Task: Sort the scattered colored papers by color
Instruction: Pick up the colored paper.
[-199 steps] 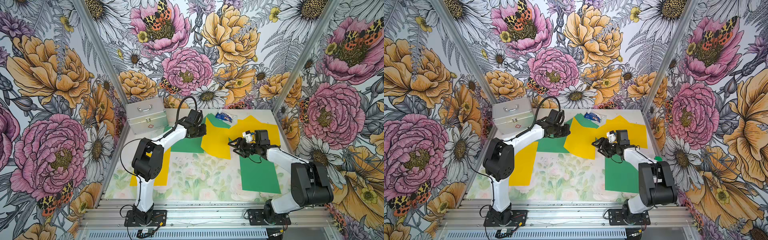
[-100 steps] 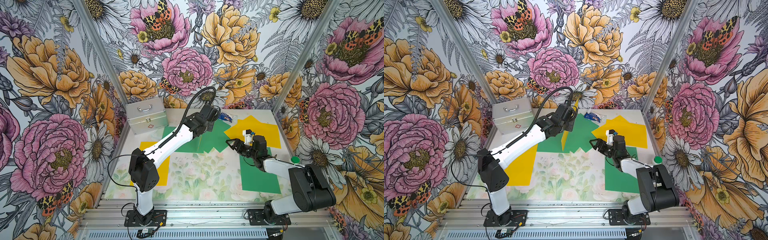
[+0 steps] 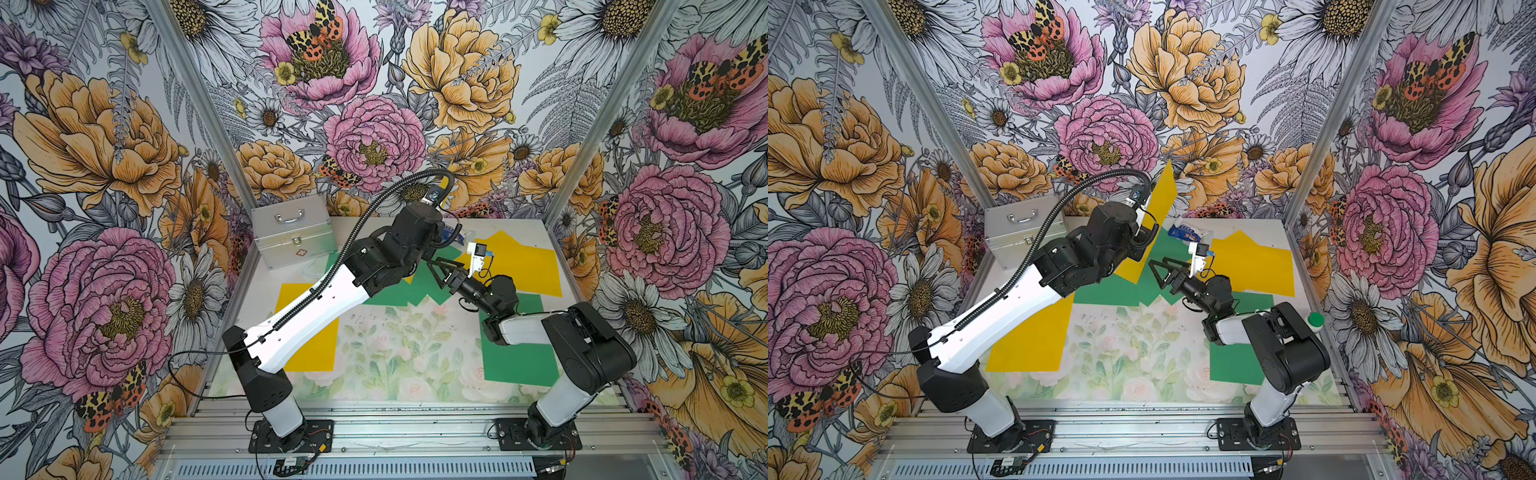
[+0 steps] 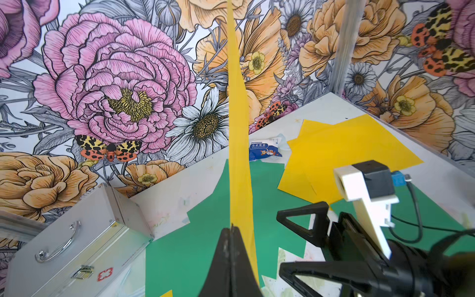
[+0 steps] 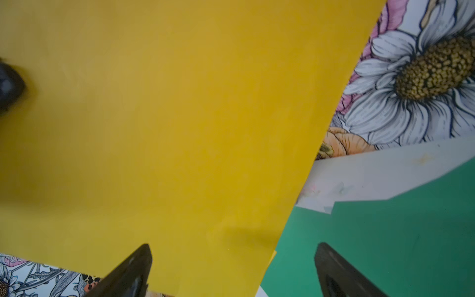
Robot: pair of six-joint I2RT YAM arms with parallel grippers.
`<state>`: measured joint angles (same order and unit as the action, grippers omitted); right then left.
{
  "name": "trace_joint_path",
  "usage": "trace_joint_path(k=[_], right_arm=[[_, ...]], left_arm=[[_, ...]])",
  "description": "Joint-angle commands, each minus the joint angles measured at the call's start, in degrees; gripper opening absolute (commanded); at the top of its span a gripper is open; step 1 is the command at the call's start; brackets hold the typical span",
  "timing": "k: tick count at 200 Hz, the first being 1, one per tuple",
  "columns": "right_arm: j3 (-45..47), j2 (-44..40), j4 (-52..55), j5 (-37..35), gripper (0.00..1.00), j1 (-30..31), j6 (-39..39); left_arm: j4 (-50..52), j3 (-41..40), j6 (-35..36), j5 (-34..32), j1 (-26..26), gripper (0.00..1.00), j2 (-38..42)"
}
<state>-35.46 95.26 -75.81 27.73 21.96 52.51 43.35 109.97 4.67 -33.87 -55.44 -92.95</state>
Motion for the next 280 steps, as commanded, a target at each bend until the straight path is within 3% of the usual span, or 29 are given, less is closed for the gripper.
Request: trace_joint_path(k=[1, 48, 97, 116, 174, 213, 240, 280], right_arm=[[-3.16, -2.88, -3.93, 0.85, 0.99, -0.01, -2.33], [-6.51, -3.47, -3.93, 1.28, 0.99, -0.05, -1.70], [-9.67, -3.98, -3.97, 2.57, 0.95, -0.02, -1.81], [-10.33, -5.01, -3.93, 4.36, 0.85, 0.29, -1.41], [-6.65, -7.86, -3.91, 4.16, 0.36, 0.46, -1.71], [-7.12, -6.28, -3.93, 3.92, 0.20, 0.31, -0.93], [-8.55, -4.30, -3.93, 4.52, 0.00, -0.15, 0.62], [-9.36, -1.91, -3.90, 5.27, 0.00, -1.09, 2.68]], left_arm=[[-1.24, -2.75, 3.47, 0.84, -1.35, 0.00, 6.10], [-12.00, -15.15, 3.18, 12.25, -1.63, 0.00, 18.97], [-12.67, -18.70, -0.65, 16.02, 2.10, 0.00, 23.24], [-12.69, -19.54, -1.57, 16.28, 3.46, 0.00, 23.56], [-12.63, -20.84, -8.10, 19.21, 10.68, 0.00, 23.60], [-12.59, -21.46, -10.05, 21.21, 12.49, 0.00, 23.73], [-12.63, -22.40, -10.85, 21.13, 12.77, 0.00, 24.06], [-12.59, -24.76, -12.48, 20.43, 14.31, 0.00, 24.97]])
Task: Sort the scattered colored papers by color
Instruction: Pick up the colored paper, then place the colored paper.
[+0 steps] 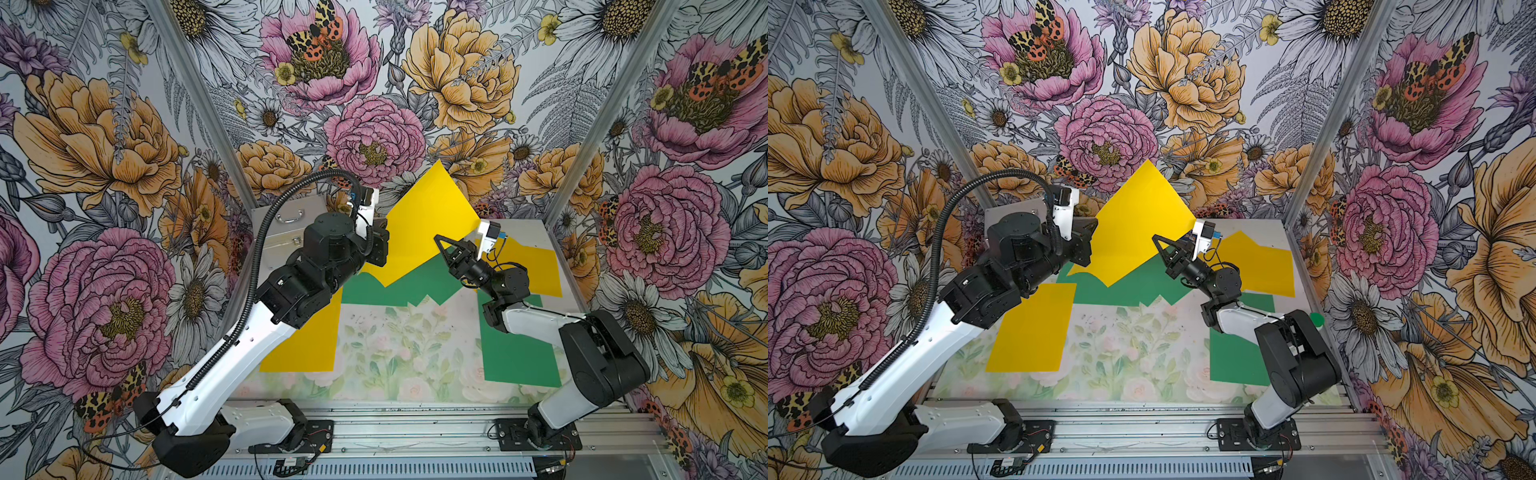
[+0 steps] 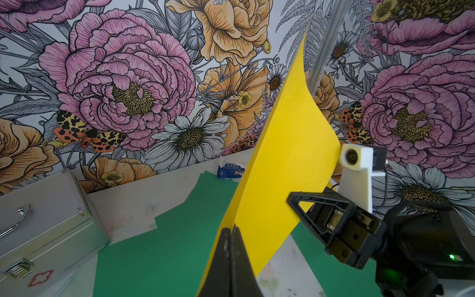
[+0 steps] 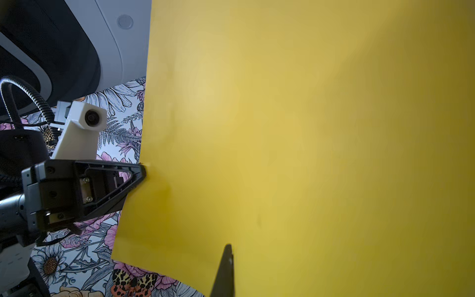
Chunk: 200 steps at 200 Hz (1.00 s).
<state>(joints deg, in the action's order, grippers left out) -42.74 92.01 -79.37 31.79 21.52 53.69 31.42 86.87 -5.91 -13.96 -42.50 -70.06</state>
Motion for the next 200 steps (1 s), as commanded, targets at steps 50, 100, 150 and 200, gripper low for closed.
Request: trace_joint_path(k=[50, 100, 150, 200], right_arm=[[-3.84, 2.36, 5.88, 2.63, 0.00, -0.71, -1.29], [-16.71, -3.70, 57.56, -5.33, 0.00, 6.21, -29.45], [-31.45, 0.80, 83.41, -8.60, 0.00, 11.52, -36.88], [-39.02, 3.90, 94.20, -9.51, 0.00, 18.53, -42.28]], left_arm=[[2.80, -7.81, -8.88, -1.80, 9.62, 0.98, 7.55], [8.09, -15.08, -16.32, 1.56, 22.88, 0.98, 14.77], [10.06, -19.08, -19.91, 5.97, 31.10, 0.98, 17.45], [10.05, -21.30, -21.07, 9.28, 37.20, 0.98, 19.92]])
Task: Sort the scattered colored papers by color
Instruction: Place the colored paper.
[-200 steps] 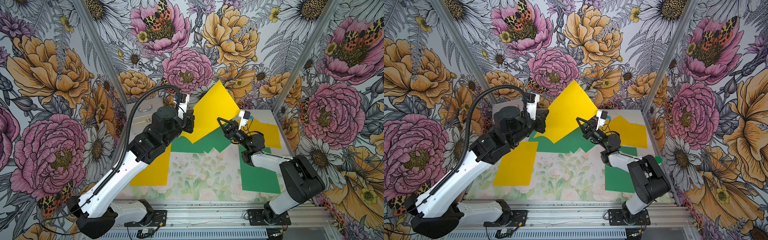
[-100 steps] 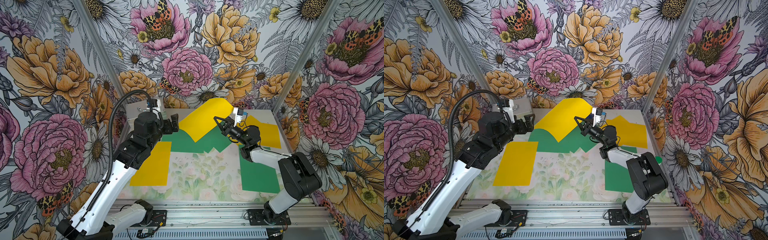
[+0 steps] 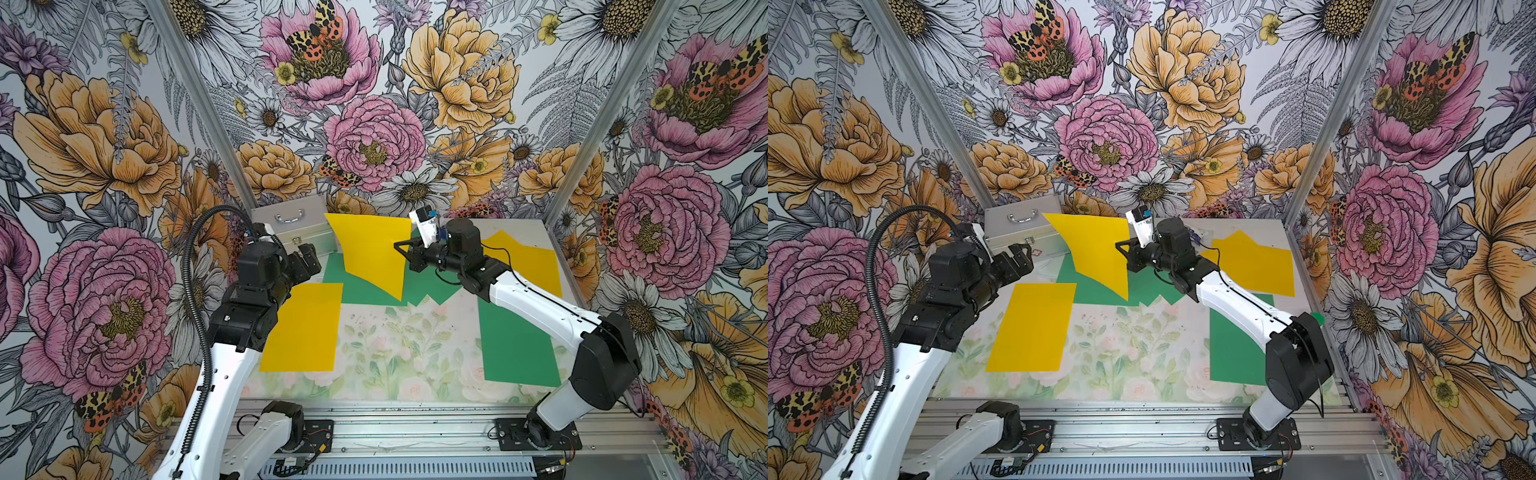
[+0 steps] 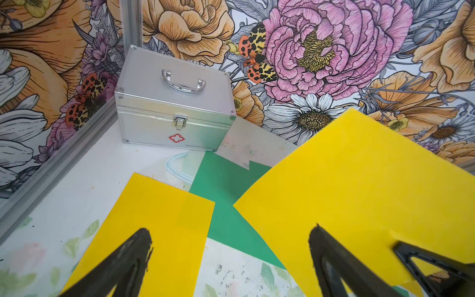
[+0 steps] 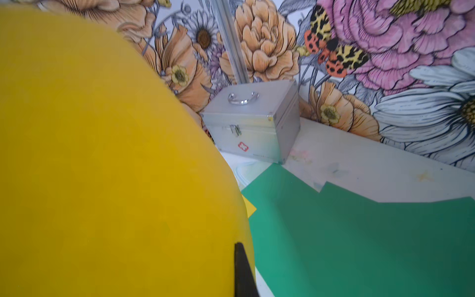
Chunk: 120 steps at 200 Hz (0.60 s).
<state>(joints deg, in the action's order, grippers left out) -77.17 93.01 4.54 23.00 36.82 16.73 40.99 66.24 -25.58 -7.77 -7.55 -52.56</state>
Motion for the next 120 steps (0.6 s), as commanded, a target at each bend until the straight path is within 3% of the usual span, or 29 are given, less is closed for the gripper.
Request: trace_joint_path(k=[1, 72, 98, 120], right_arm=[[-4.81, 2.97, 10.48, -0.66, 0.00, 3.38, -5.35], [-15.23, 10.41, 12.44, 9.51, 0.00, 12.78, -4.93], [-19.34, 12.78, 11.75, 13.95, 0.00, 14.46, -2.52], [-20.75, 15.36, 5.45, 17.52, 0.00, 15.57, 4.48]], left_arm=[[0.44, -0.71, -1.40, 3.10, 2.35, 0.98, 2.48], [1.01, -1.47, -2.78, 5.81, 10.21, 0.98, 7.68], [1.12, -1.70, -2.89, 5.85, 12.68, 0.98, 10.11], [1.19, -0.78, -2.72, 4.79, 12.92, 0.98, 10.81]])
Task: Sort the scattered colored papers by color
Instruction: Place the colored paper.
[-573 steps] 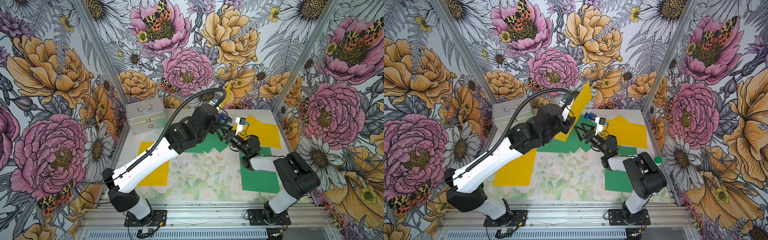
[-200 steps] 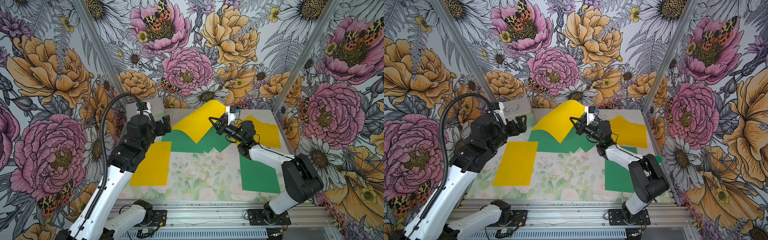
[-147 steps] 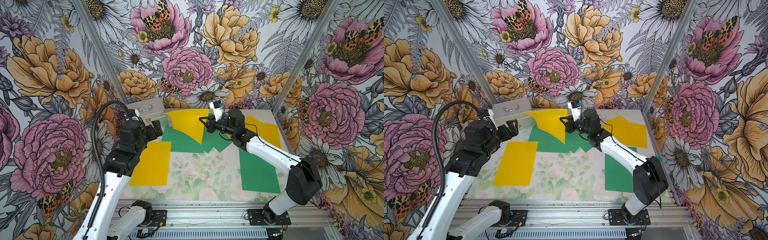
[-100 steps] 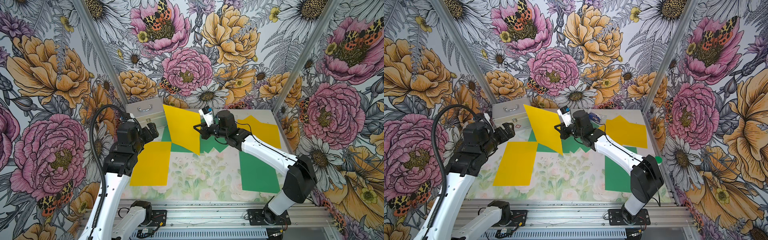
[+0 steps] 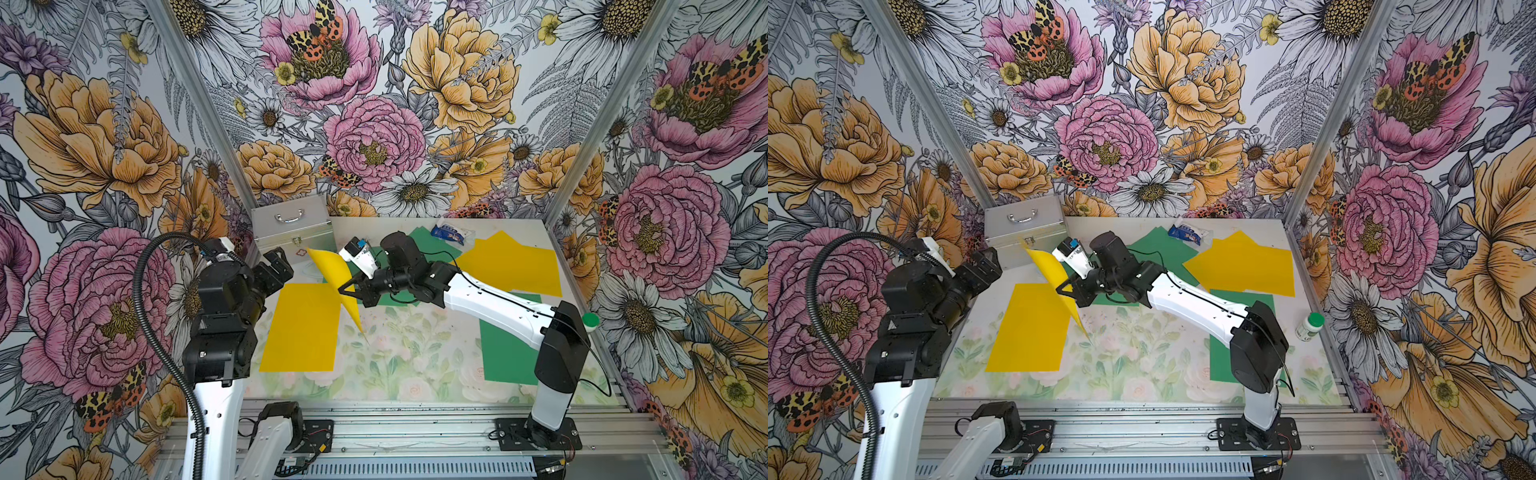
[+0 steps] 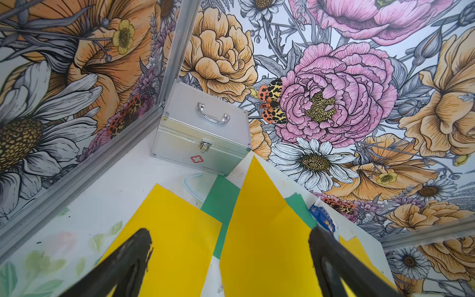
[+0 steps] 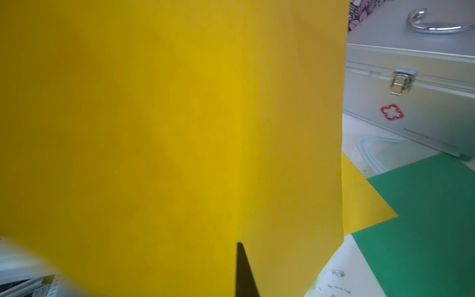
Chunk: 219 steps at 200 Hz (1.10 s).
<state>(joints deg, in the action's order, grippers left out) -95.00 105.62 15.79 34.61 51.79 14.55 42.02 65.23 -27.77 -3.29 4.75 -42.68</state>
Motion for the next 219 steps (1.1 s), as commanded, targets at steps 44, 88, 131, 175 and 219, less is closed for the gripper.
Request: trace_joint_path(k=[44, 88, 131, 175, 219], right_arm=[[0.86, 6.62, -30.80, 11.33, 0.00, 1.76, 27.15], [0.03, 14.93, -39.09, 9.42, 0.00, 1.50, 38.14], [-4.88, 24.09, -31.53, 7.48, 0.00, 0.20, 39.07], [-5.56, 30.14, -31.18, 4.81, 0.00, -1.84, 40.83], [-6.91, 34.30, -33.09, 5.56, 0.00, -3.14, 40.34]], left_arm=[[0.04, 1.44, -1.01, -0.31, 0.64, 0.98, 0.25], [0.03, 1.68, -1.50, -0.68, 0.71, 0.98, 0.07], [-0.02, -0.55, -2.61, 0.96, 0.78, 0.98, -0.92], [-0.86, -5.27, -5.41, 2.78, 0.66, 0.98, -2.03], [-5.42, -10.74, -8.29, 7.77, 0.51, 0.98, -4.65]])
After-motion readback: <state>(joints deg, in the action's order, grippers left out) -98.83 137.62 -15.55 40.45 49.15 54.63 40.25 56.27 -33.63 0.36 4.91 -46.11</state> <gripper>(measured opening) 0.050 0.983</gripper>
